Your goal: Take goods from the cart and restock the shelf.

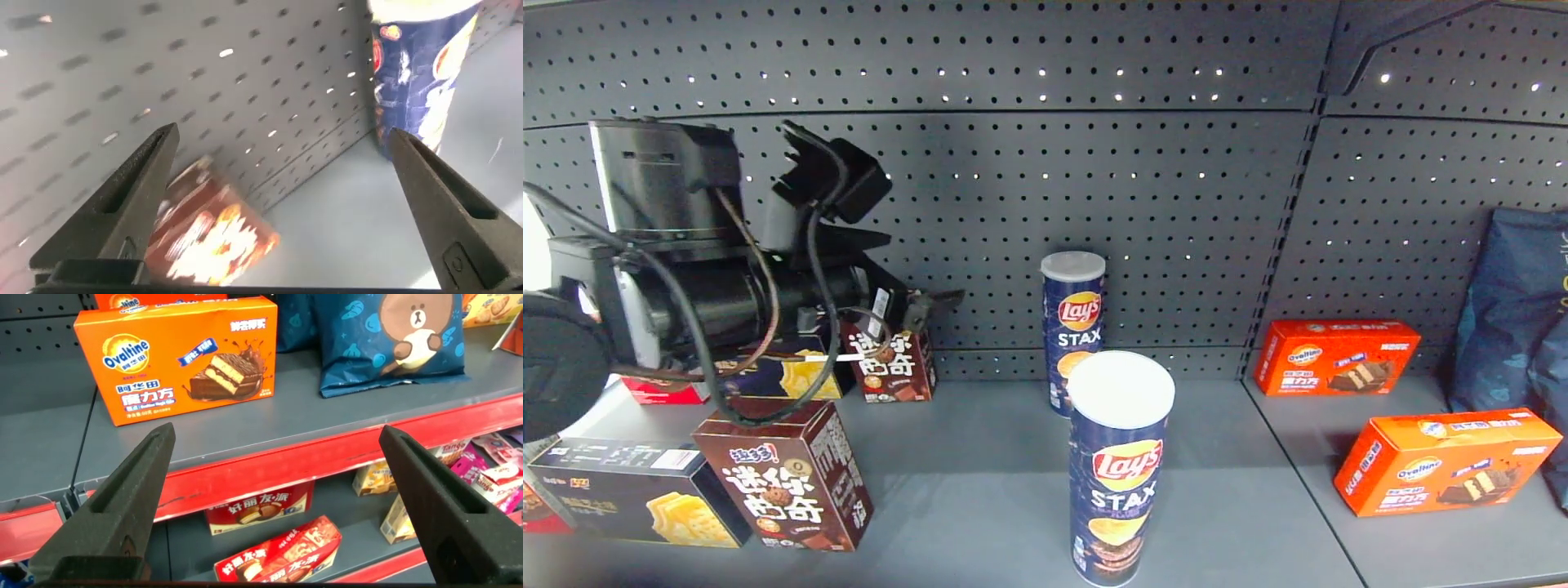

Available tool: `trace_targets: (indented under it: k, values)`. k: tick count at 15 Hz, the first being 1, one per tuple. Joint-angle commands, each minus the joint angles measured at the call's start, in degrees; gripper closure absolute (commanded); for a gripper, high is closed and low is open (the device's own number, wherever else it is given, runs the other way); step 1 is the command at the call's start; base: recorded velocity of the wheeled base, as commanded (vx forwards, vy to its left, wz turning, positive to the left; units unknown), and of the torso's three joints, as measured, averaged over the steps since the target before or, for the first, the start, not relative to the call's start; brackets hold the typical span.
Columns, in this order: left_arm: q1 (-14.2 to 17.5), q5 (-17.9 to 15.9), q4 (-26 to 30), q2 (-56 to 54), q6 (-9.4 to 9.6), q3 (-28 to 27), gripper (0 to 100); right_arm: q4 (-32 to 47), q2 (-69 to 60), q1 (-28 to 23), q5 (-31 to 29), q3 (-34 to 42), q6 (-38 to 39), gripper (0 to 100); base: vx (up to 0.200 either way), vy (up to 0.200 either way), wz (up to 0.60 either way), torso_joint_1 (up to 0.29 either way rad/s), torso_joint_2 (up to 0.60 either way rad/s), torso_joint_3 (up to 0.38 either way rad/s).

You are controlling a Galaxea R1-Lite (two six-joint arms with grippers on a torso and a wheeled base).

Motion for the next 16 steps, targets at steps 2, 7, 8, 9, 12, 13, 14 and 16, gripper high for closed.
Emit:
trace_targets:
  k: [2, 7, 8, 9, 12, 13, 14, 16]
  values:
    - [-0.25, 3.55, 0.01, -9.48, -0.14, 6.24, 0, -0.04, 0.07, 0.01, 0.02, 0.00, -0.01, 0, 0.000, 0.000, 0.00, 0.000, 0.00, 0.000]
    - [-1.22, 4.96, -0.51, -17.04, 0.12, 15.29, 0, 0.04, 0.07, 0.28, 1.60, 0.00, -1.68, 0, 0.000, 0.000, 0.00, 0.000, 0.00, 0.000]
    - [-1.22, 6.54, -0.78, -17.12, -0.31, 15.82, 0, -0.04, 1.57, 0.01, 1.69, 0.00, -3.27, 0, 0.000, 0.000, 0.00, 0.000, 0.00, 0.000]
    - [-1.22, 6.63, -0.78, -17.12, -0.40, 15.91, 0, -0.04, 1.92, 0.10, 1.78, 0.00, -3.35, 0, 0.000, 0.000, 0.00, 0.000, 0.00, 0.000]
    - [-0.78, 6.71, -2.80, -18.18, -1.81, 17.84, 0, -0.04, 4.64, 4.67, 1.78, 0.00, -3.09, 0, 0.000, 0.000, 0.00, 0.000, 0.00, 0.000]
    - [-0.69, 6.63, -2.80, -18.88, -2.42, 18.46, 0, -0.13, 4.47, 4.41, 1.78, 0.00, -3.44, 0, 0.000, 0.000, 0.00, 0.000, 0.00, 0.000]
    - [-0.69, 6.54, -2.80, -19.32, -2.60, 18.28, 0, -0.13, 4.47, 4.41, 1.87, 0.00, -3.62, 0, 0.000, 0.000, 0.00, 0.000, 0.00, 0.000]
    - [-0.69, 6.54, -2.71, -19.58, -2.86, 18.19, 0, -1.89, 4.64, 4.32, 1.87, -1.32, -3.35, 0, 0.000, 0.000, 0.00, 0.000, 0.00, 0.000]
